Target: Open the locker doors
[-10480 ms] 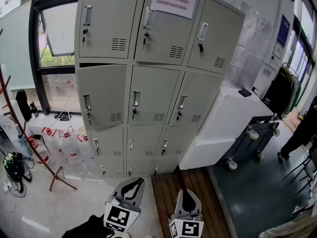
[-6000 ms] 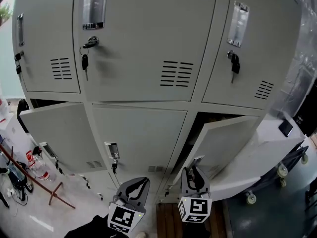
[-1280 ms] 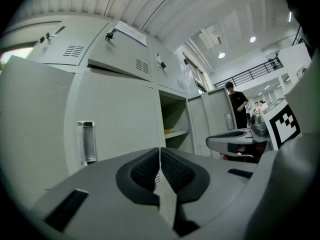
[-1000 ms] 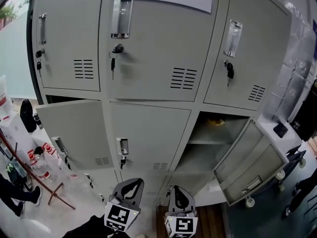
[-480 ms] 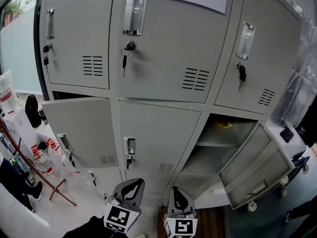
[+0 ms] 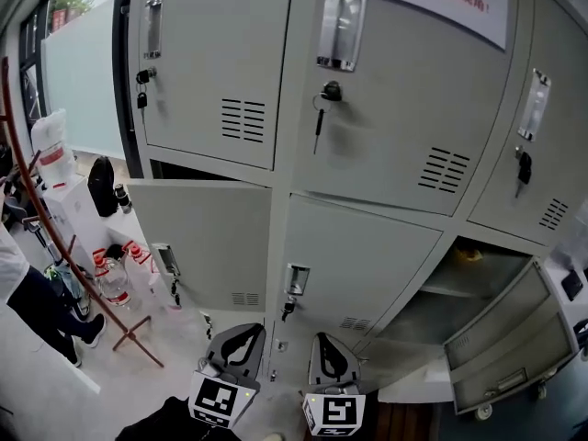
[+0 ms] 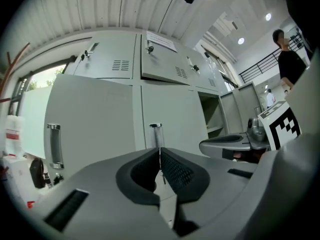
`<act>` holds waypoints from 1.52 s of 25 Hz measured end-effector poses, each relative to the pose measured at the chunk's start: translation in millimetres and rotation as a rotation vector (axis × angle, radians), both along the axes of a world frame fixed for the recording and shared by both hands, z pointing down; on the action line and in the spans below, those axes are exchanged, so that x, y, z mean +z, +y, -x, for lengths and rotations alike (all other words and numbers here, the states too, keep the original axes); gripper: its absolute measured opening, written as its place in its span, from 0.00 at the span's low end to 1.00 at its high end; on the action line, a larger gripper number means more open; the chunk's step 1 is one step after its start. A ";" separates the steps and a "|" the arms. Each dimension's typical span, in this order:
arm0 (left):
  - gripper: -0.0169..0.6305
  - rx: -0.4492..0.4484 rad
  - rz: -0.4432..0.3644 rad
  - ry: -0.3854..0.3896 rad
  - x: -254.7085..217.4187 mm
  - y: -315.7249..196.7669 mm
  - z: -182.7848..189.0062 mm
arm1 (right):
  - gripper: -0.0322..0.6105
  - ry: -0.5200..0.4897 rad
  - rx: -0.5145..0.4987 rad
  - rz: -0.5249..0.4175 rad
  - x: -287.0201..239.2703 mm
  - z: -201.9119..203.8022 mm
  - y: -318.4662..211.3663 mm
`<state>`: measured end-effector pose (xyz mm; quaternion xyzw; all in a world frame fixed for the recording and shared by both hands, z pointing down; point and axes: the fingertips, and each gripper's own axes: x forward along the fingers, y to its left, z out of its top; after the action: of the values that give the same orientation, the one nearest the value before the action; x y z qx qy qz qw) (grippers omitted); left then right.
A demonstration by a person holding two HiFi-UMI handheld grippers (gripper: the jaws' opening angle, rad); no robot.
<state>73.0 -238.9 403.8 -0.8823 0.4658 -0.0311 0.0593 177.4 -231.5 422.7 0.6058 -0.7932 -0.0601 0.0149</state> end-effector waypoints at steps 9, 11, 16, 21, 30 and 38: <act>0.06 -0.070 -0.009 0.012 -12.1 -40.6 66.3 | 0.22 0.010 -0.071 -0.008 -24.4 62.2 -65.3; 0.06 -0.080 -0.007 0.022 -12.7 -47.5 78.2 | 0.26 0.022 -0.072 -0.002 -26.0 71.5 -77.9; 0.06 -0.084 0.040 0.019 -5.6 -57.1 96.7 | 0.32 0.056 -0.026 0.013 -24.2 77.6 -103.2; 0.06 -0.060 0.063 0.024 2.0 -63.4 105.5 | 0.33 0.069 0.027 0.030 -21.6 78.0 -115.6; 0.06 -0.008 0.069 0.028 2.9 -64.2 112.0 | 0.29 0.067 0.086 0.048 -21.3 76.8 -109.7; 0.06 0.068 0.056 0.027 -2.0 -56.4 110.9 | 0.27 0.056 0.142 0.050 -21.6 79.6 -85.2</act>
<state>-37.9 -295.3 401.8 -0.8993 0.4353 -0.0303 0.0293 97.8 -316.7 401.2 0.6579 -0.7489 -0.0561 0.0564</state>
